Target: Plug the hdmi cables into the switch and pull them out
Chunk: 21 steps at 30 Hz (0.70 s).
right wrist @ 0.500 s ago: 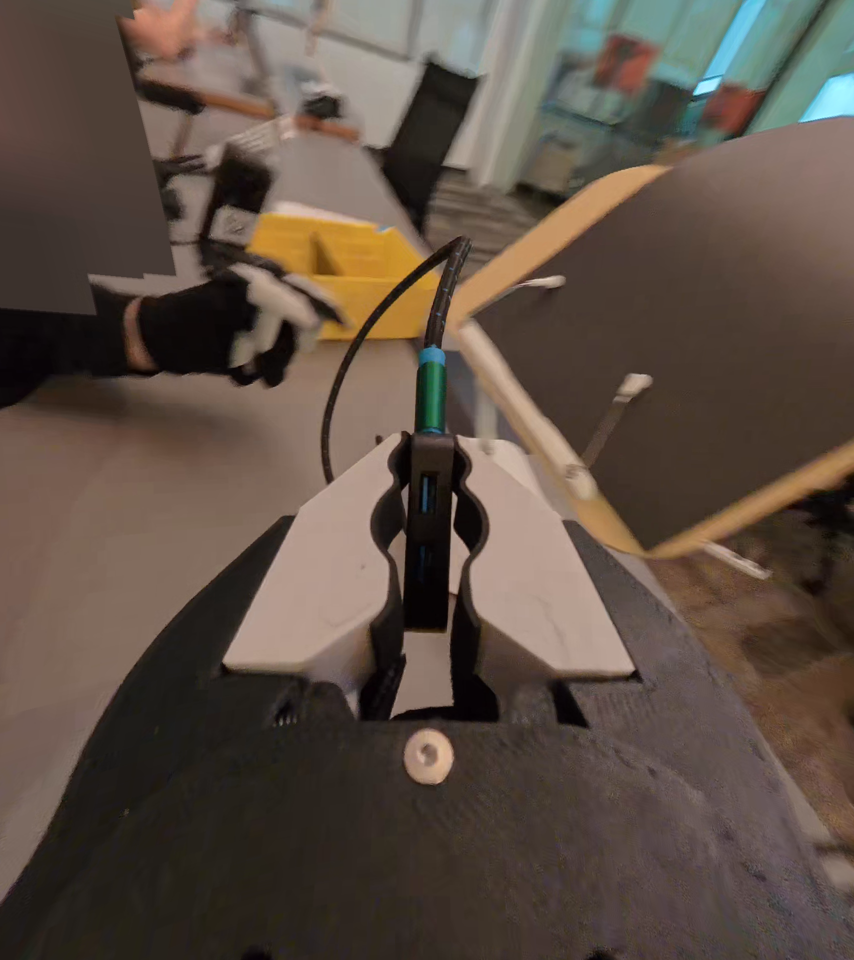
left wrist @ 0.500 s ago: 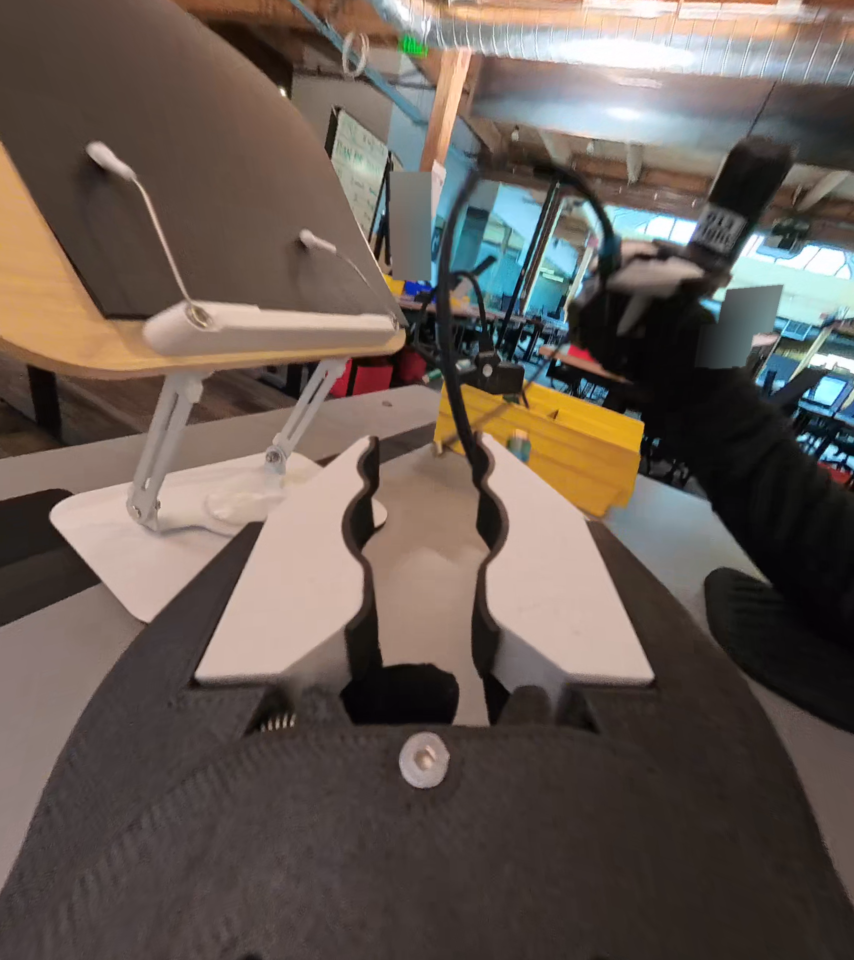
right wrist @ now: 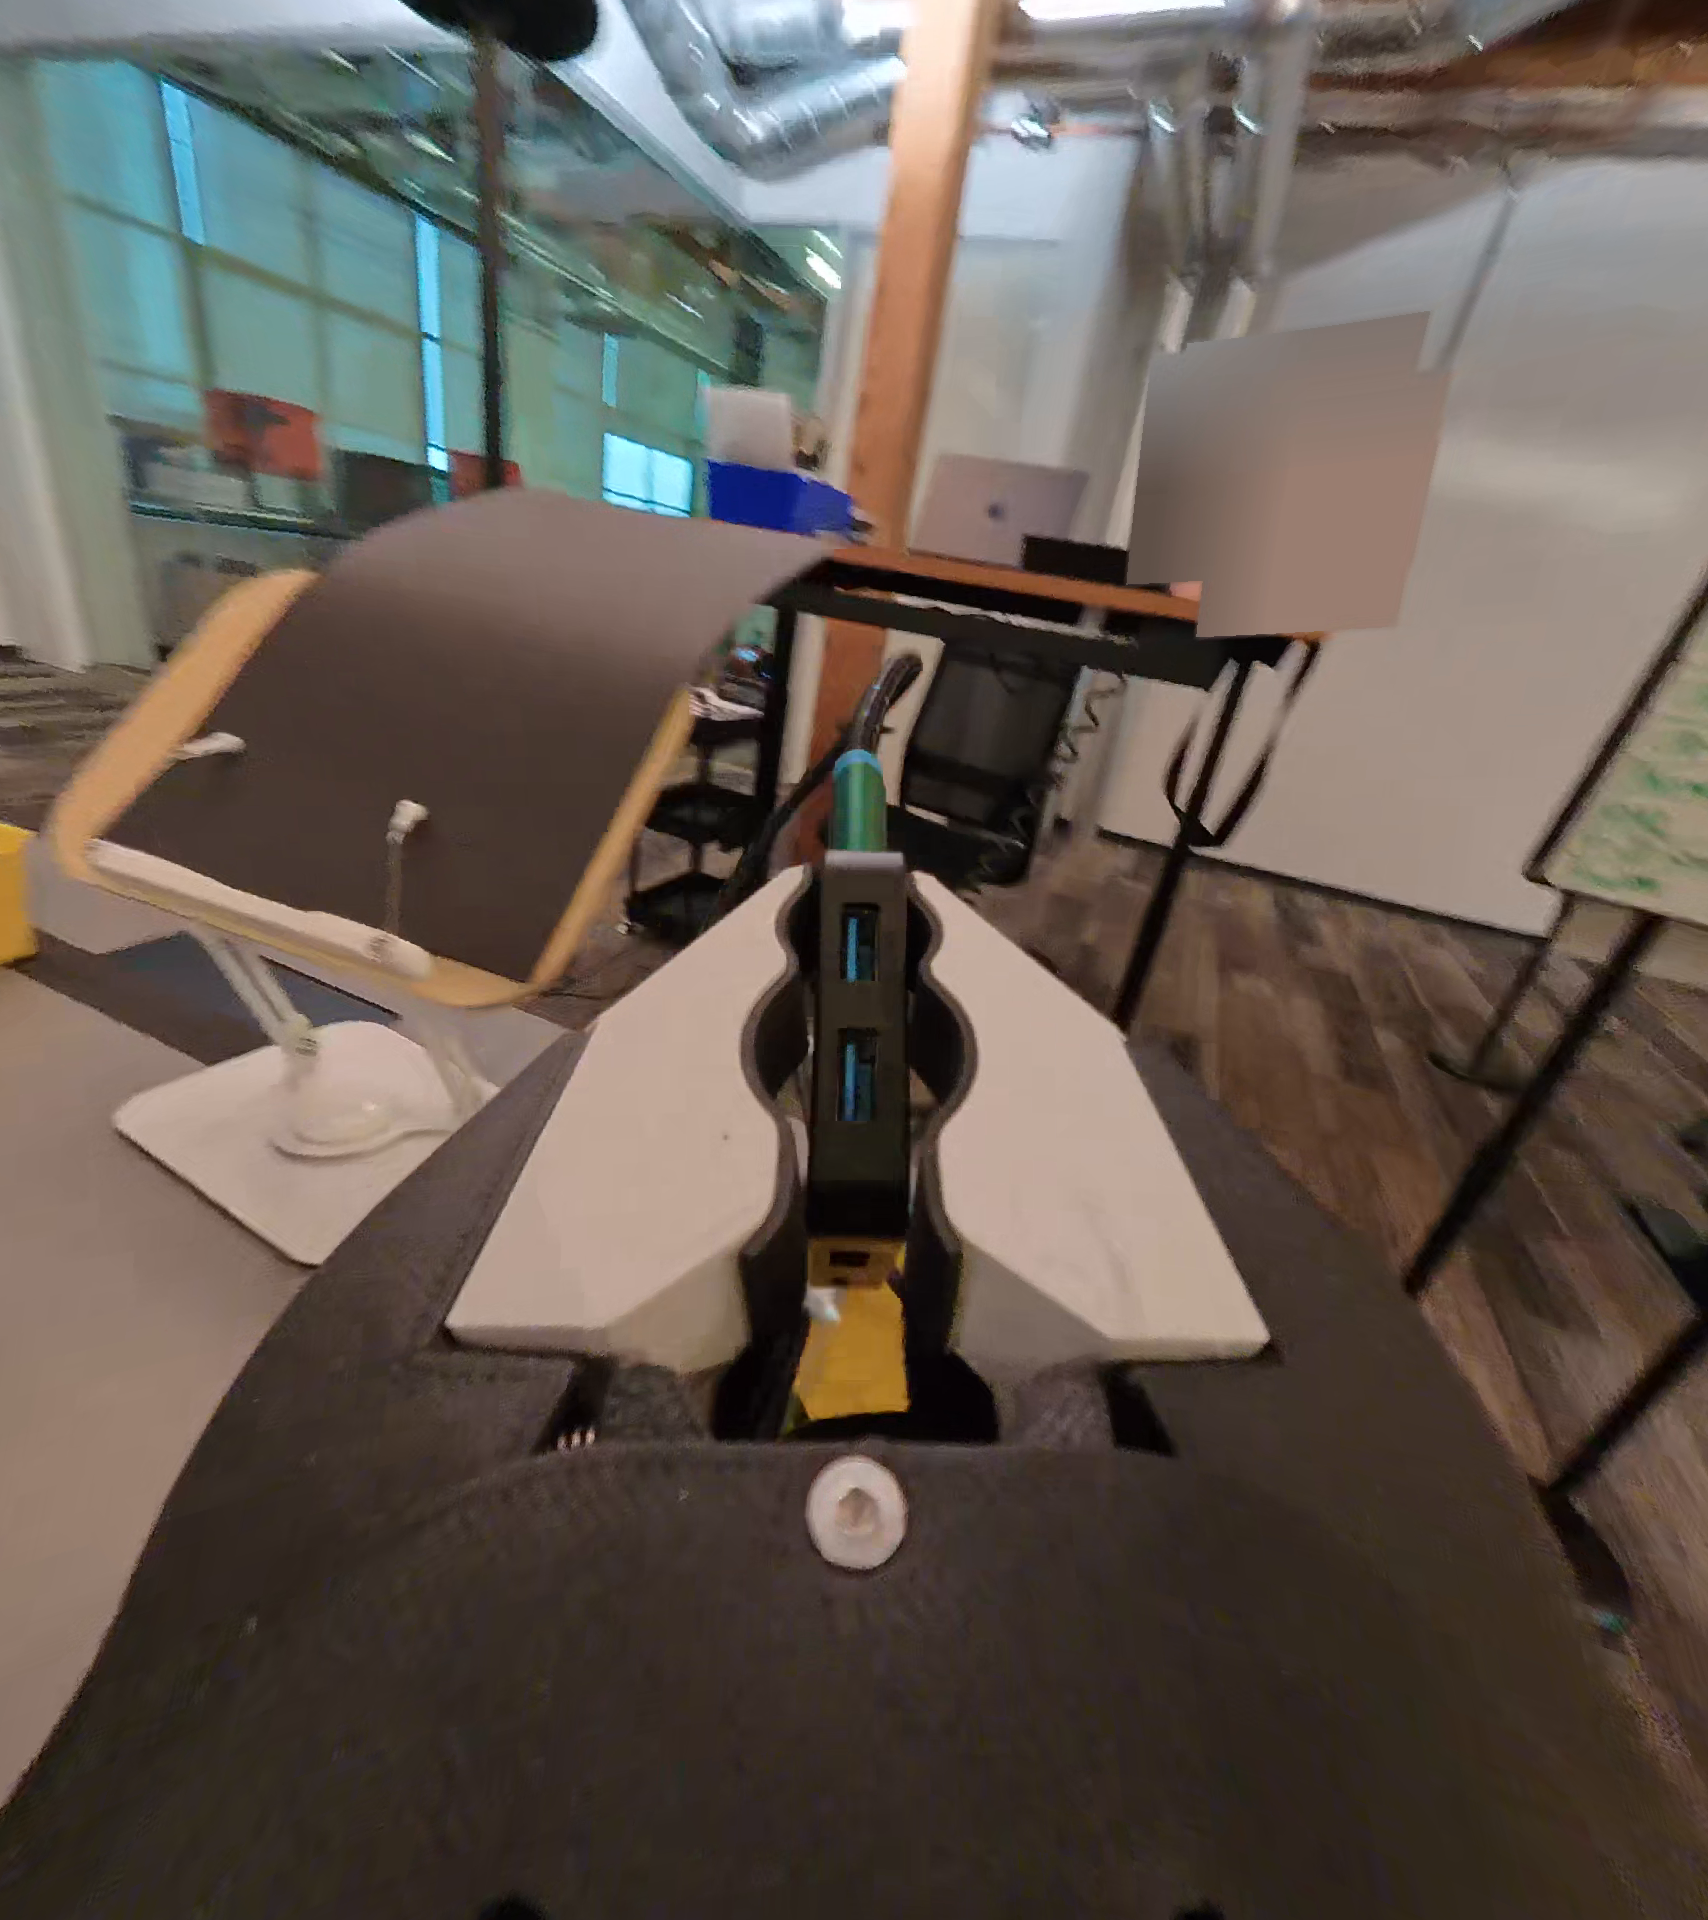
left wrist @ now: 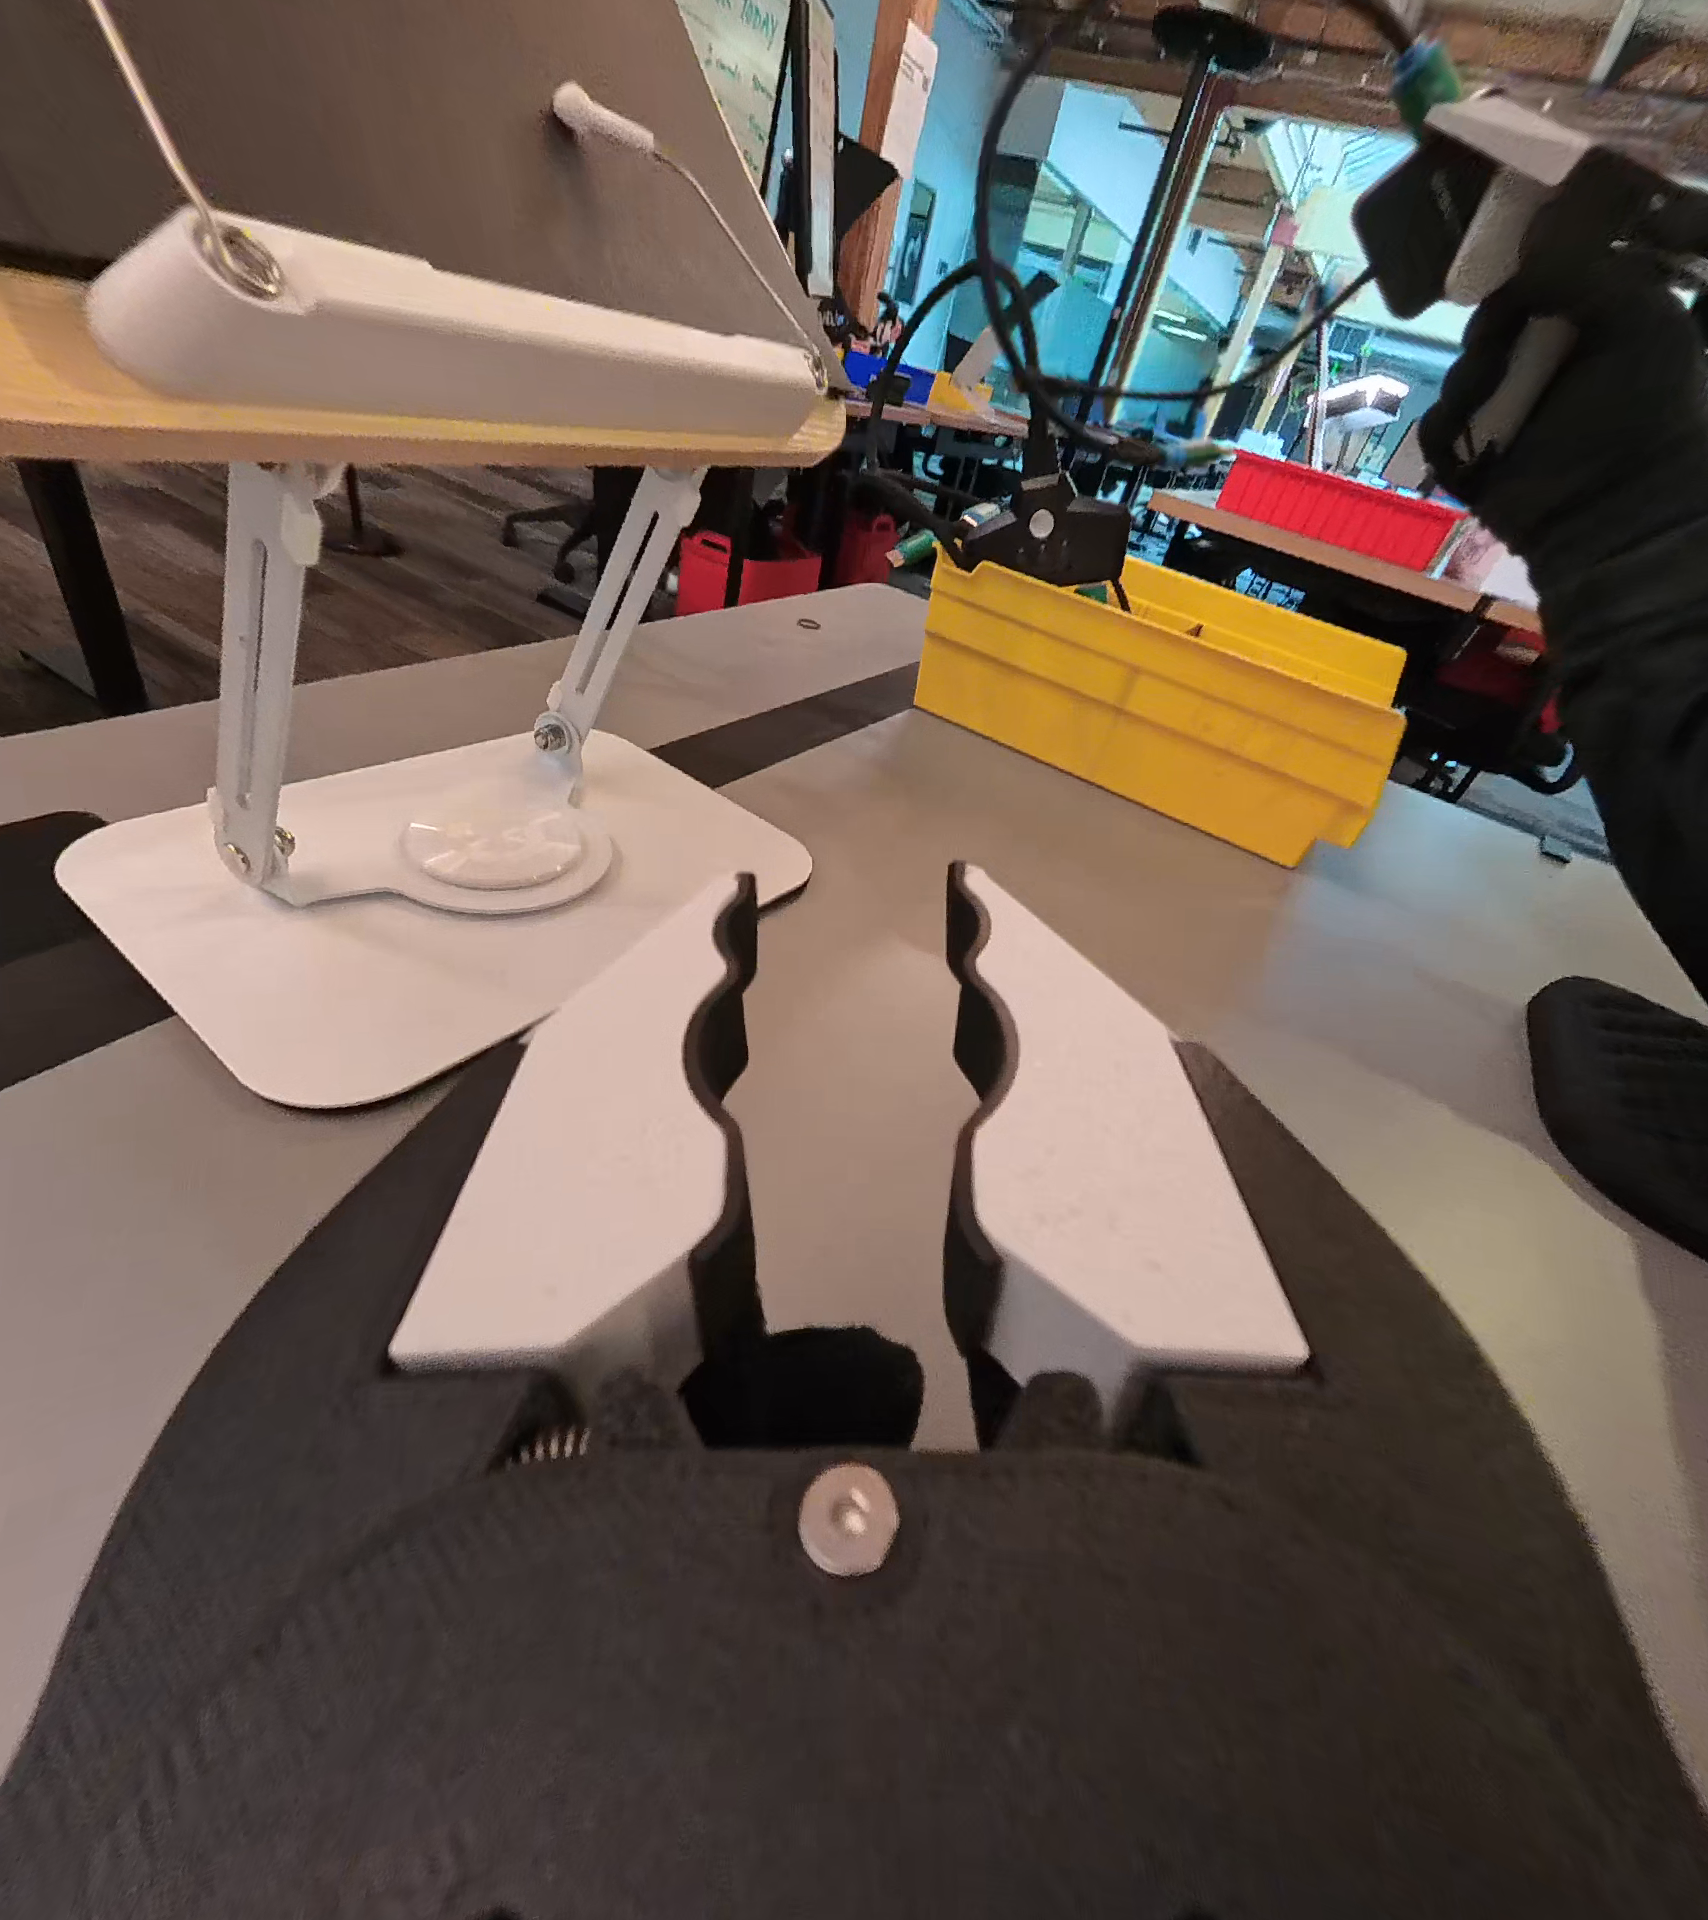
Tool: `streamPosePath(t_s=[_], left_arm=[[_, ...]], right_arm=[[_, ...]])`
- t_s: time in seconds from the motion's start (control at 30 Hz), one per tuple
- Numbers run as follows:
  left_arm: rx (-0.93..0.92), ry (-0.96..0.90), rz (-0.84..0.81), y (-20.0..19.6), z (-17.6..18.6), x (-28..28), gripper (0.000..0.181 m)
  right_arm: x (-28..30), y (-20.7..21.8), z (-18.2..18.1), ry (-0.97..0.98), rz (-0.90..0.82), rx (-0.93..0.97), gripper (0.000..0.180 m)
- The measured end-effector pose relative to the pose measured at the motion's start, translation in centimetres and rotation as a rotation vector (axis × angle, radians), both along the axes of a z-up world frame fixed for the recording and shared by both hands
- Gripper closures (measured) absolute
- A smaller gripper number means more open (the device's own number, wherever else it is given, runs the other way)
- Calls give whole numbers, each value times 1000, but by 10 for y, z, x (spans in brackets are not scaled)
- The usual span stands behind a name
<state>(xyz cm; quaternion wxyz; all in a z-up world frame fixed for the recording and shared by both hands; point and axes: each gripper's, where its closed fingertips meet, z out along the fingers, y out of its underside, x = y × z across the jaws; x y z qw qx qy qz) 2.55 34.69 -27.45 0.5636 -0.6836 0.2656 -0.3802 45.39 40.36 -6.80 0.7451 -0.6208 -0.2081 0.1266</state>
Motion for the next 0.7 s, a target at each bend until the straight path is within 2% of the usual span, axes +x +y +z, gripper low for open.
streamPosePath(t_s=[0.4, 0.7], left_arm=[[-24, 62, -2, 3, -20, 5, 146], [-29, 70, -4, 3, -22, 6, 146]], right_arm=[[58, 40, -55, 166, -141, -69, 168], [75, 56, -84, 134, -244, -121, 168]])
